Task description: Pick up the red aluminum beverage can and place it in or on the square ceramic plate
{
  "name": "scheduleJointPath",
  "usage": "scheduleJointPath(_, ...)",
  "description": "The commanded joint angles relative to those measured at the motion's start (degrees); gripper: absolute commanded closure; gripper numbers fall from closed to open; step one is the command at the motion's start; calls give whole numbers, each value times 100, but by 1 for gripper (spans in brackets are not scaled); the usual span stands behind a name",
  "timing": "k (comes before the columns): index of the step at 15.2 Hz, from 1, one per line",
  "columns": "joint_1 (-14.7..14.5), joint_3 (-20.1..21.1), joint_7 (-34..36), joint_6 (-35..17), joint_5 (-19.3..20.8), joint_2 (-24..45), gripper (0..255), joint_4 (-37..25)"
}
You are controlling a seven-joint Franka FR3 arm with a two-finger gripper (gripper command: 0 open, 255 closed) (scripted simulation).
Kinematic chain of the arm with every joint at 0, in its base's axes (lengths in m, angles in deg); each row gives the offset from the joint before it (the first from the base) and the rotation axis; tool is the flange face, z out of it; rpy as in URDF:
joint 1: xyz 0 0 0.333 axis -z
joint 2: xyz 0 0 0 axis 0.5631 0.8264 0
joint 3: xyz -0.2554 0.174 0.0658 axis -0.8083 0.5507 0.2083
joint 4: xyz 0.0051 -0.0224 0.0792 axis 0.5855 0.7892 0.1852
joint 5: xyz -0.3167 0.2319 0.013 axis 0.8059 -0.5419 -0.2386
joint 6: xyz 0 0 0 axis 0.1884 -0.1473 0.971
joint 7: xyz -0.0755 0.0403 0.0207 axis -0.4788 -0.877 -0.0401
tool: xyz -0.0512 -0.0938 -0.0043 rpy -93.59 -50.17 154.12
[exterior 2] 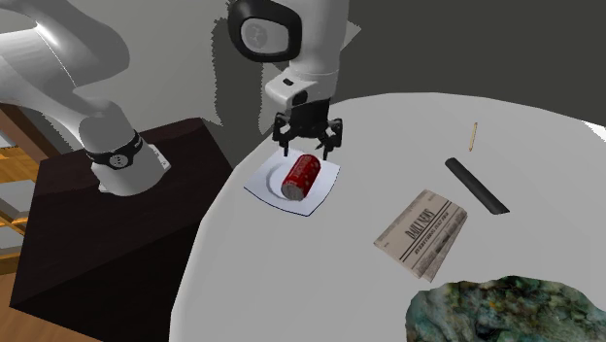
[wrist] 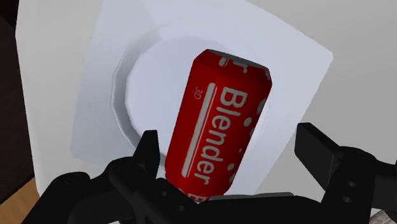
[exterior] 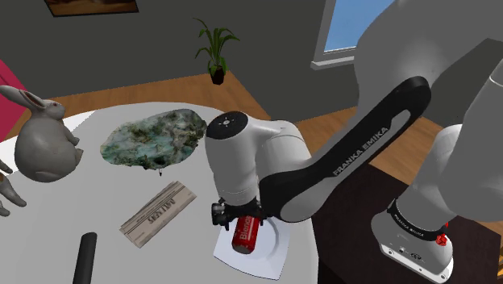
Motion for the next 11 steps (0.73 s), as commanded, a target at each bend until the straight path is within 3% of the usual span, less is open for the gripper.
scheduleJointPath(1,-84,-78,685,-70,195,284,0,-96)
scheduleJointPath(7,-195,-229,951,-533,575,709,0,19)
scheduleJointPath(11,-197,-231,951,-533,574,708,0,19)
